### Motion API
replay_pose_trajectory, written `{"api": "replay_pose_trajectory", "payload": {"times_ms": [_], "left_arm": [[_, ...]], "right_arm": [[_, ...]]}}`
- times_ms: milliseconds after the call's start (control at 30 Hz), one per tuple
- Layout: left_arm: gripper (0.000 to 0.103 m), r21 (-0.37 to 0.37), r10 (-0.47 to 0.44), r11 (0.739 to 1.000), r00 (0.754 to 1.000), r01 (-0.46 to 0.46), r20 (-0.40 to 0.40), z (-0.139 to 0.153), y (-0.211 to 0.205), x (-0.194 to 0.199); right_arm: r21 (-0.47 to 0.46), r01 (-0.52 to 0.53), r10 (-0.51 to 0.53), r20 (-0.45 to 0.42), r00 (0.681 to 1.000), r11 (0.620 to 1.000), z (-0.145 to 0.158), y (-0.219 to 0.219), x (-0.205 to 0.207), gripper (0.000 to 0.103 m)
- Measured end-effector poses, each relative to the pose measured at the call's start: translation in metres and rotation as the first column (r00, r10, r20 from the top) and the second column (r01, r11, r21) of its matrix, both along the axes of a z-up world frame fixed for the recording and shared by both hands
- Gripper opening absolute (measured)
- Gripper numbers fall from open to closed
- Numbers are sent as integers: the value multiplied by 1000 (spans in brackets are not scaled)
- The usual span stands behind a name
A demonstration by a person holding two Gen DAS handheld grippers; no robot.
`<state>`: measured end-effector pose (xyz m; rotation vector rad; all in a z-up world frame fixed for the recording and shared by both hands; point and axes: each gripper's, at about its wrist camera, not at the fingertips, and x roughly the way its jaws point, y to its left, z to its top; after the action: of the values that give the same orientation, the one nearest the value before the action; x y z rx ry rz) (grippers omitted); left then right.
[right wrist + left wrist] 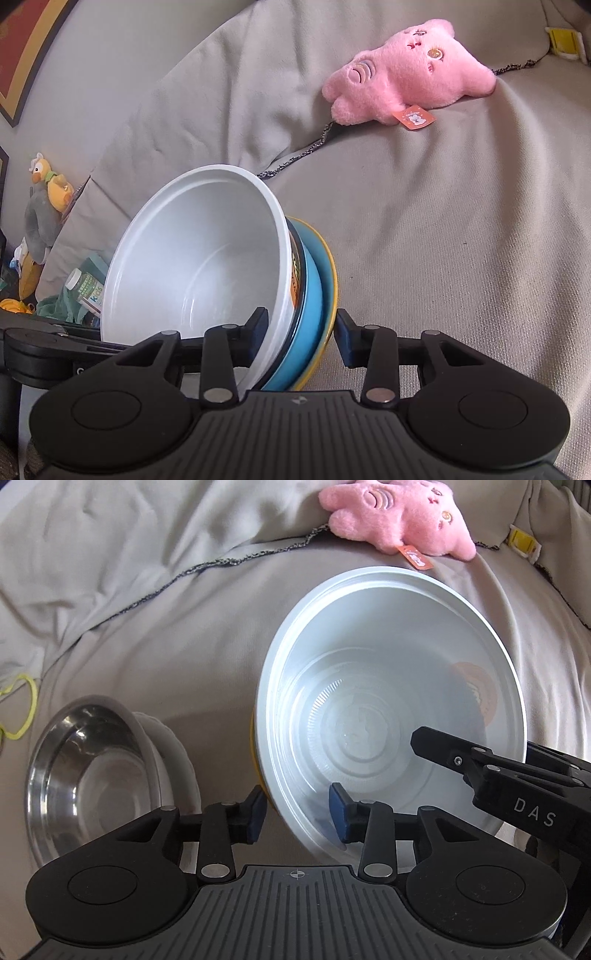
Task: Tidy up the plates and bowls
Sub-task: 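Lift the bowl stack with both tools and carry it tilted toward the steel bowl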
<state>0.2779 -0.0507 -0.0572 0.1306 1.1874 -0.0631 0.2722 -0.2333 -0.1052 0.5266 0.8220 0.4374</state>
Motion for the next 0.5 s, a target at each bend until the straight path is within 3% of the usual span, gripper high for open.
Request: {"api": "replay_pose_trajectory", "payload": {"times_ms": [100, 267, 400, 500], "left_arm": [[47, -32, -19, 999, 1000, 19, 10, 7, 8, -3], [45, -38, -23, 999, 997, 26, 70, 29, 17, -1], [45, -48, -18, 999, 998, 20, 56, 35, 18, 16], [45, -4, -45, 999, 998, 45, 36, 31, 10, 32]], "right_arm": [[15, -1, 1, 10, 1000, 1000, 1, -2, -2, 41], [11, 9, -10, 26, 1000, 1000, 4, -3, -4, 45], [-2, 24, -24, 31, 999, 1000, 8, 0, -3, 45], [20, 51, -50, -34, 998, 999, 12, -1, 13, 45]]}}
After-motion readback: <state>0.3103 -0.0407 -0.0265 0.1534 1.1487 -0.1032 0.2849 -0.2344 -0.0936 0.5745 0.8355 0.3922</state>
